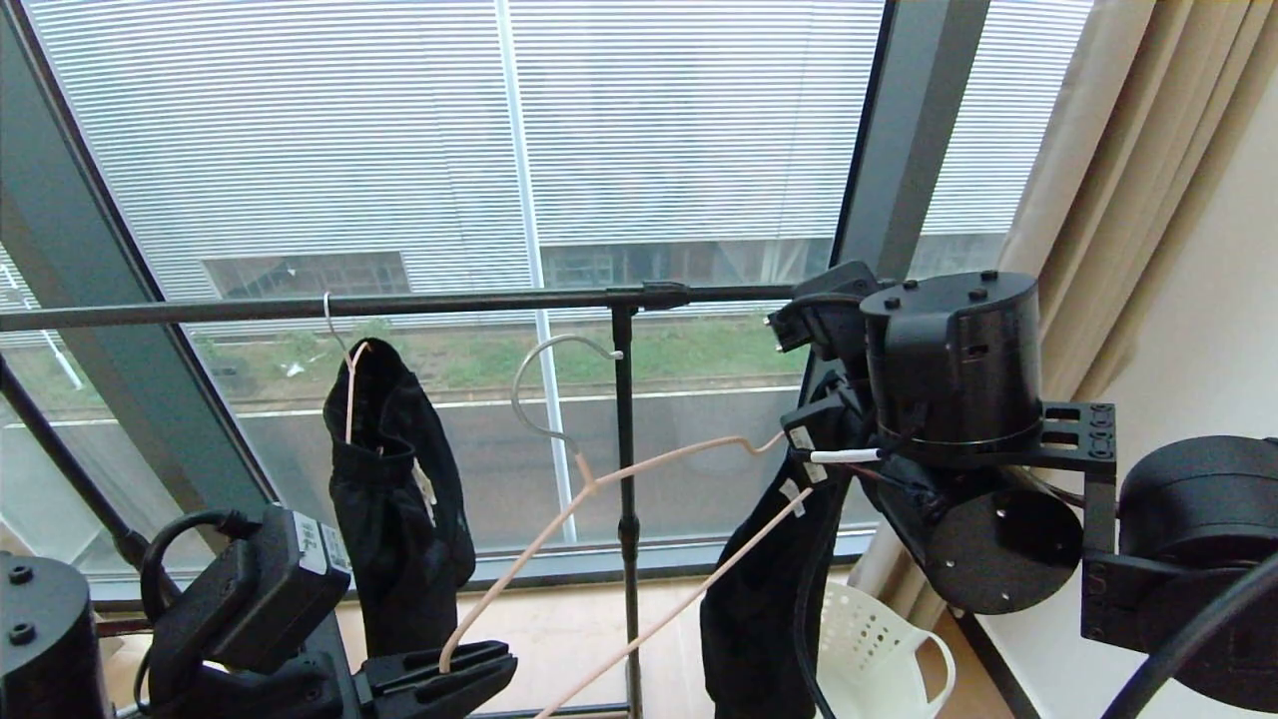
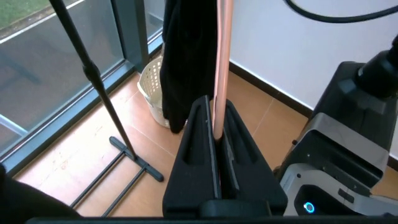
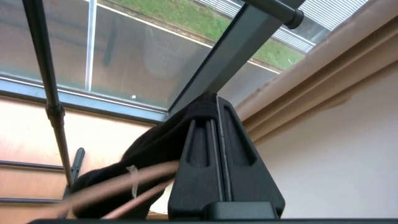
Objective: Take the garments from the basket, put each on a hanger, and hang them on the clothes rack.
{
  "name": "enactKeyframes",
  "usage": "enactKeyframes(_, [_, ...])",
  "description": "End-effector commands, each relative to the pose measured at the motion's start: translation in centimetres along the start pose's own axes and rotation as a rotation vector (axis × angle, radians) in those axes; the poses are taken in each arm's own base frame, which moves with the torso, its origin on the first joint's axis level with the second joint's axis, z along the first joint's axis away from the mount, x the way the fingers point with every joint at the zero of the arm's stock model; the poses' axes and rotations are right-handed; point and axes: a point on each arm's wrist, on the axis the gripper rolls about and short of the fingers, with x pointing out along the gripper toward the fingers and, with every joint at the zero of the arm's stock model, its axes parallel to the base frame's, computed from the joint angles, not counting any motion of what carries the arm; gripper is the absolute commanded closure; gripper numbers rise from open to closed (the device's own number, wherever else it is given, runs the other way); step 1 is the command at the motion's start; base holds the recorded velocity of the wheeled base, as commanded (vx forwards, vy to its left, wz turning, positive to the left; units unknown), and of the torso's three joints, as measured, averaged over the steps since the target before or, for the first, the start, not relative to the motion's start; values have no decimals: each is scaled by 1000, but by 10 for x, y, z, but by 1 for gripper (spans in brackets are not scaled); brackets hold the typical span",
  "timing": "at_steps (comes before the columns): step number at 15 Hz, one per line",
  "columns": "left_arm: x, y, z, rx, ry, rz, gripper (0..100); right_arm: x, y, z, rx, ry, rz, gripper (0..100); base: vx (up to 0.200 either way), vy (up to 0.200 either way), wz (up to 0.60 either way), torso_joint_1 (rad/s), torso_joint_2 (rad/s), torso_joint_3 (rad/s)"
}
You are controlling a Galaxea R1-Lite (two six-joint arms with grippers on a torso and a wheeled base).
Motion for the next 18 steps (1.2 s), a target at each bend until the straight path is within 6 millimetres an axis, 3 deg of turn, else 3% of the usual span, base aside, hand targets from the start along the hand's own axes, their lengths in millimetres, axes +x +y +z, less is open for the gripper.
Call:
enactKeyframes(1, [2,3,0,-9,6,17,100,-3,-4,2,9,-7,0,100,0,0,0,0,0,0])
enactKeyframes(12, [1,6,5,-5,-20,37,100,4,-6,8,43,-11,-22,100,0,0,0,0,0,0])
enactKeyframes(14, [-1,6,1,-5,-9,37,100,18,-10,12,62,-2,-66,100,0,0,0,0,0,0])
enactKeyframes(18, [-6,8,1,-11,-28,54,100,22,-13,12,67,4,-78,100,0,0,0,0,0,0])
